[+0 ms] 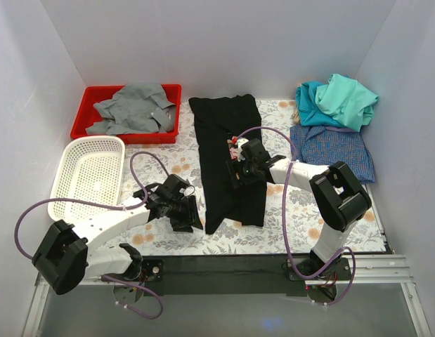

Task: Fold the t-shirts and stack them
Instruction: Fold the tshirt

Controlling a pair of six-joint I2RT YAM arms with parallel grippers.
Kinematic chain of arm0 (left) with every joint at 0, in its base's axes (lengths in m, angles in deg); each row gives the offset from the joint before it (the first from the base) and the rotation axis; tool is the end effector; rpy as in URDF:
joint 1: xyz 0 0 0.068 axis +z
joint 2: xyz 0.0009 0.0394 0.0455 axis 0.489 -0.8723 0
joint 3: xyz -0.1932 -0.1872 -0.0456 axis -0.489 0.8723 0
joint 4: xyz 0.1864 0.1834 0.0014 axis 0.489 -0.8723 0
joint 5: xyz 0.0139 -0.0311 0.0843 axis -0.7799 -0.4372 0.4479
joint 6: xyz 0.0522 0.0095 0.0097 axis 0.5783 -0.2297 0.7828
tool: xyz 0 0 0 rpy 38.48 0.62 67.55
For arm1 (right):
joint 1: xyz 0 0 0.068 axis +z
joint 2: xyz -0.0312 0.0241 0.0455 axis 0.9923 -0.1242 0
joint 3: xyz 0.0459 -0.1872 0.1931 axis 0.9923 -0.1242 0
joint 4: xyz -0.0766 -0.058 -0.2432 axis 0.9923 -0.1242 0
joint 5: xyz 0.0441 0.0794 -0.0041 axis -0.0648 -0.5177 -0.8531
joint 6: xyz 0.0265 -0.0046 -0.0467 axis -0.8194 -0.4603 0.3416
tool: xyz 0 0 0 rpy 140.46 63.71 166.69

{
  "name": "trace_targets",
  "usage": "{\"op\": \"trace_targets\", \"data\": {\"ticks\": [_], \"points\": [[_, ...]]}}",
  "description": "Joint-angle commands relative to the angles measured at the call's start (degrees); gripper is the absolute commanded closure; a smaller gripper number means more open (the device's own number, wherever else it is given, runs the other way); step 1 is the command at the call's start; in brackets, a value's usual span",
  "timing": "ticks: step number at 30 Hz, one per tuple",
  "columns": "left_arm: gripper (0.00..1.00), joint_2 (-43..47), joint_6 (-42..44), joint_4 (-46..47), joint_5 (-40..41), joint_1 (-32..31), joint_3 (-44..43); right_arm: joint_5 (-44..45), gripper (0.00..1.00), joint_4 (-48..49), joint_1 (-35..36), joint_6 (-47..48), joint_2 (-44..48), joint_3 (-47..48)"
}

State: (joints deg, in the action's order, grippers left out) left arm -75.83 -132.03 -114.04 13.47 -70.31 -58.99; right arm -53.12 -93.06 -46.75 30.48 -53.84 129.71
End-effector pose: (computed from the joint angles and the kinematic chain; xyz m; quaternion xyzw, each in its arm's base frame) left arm 0.1412 -0.1355 0.1827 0.3553 -0.9050 0.2315 0.0335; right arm 0.2905 0.2151 0.1662 -0.2091 0.9114 0.1733 0.3092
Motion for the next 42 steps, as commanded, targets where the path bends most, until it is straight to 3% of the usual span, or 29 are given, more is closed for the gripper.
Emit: {"op": "trace_targets", "data": {"ticks": [1, 9, 11, 13, 15, 22, 27, 29, 36, 42], "points": [[0.58, -2.8, 1.9, 7.2, -1.1, -0.3, -1.5, 0.3, 0.23, -5.3, 0.2, 0.0, -2.0, -3.1], [0.64, -5.3, -1.1, 9.9, -3.9, -1.1, 1.9, 0.1, 0.23, -5.9, 0.2, 1.5, -2.4, -2.4], [0.74, -4.2, -1.2, 10.5, -3.5, -1.4, 2.8, 0.2, 0.23, -5.9, 0.3, 1.7, -2.4, -1.9], [0.95, -2.8, -1.8, 10.8, -2.5, -1.4, 4.0, 0.2, 0.23, -6.3, 0.3, 1.7, -2.6, -1.3], [1.00, -2.7, -2.4, 11.3, -2.9, -1.4, 5.1, 0.5, 0.23, -6.6, 0.3, 1.9, -2.6, -0.6], [1.00, -5.5, -2.0, 13.7, -3.6, -1.9, 3.8, 0.7, 0.23, -6.7, 0.2, 2.0, -2.3, 0.2], [0.68, -7.1, -2.9, 15.6, 2.3, -2.0, 2.9, 0.1, 0.23, -6.7, 0.3, 2.3, -2.4, 0.1], [0.65, -7.5, -2.9, 16.9, 5.0, -2.1, 2.7, -0.6, 0.23, -6.7, 0.3, 2.3, -2.8, 0.2], [0.63, -8.8, -2.7, 21.2, 10.1, -2.1, 3.0, -0.2, 0.23, -6.7, 0.2, 2.7, -2.8, -0.5], [0.63, -12.1, -2.5, 25.8, 7.3, -2.5, 2.4, 0.1, 0.23, -6.8, 0.2, 2.5, -2.3, -0.7]]}}
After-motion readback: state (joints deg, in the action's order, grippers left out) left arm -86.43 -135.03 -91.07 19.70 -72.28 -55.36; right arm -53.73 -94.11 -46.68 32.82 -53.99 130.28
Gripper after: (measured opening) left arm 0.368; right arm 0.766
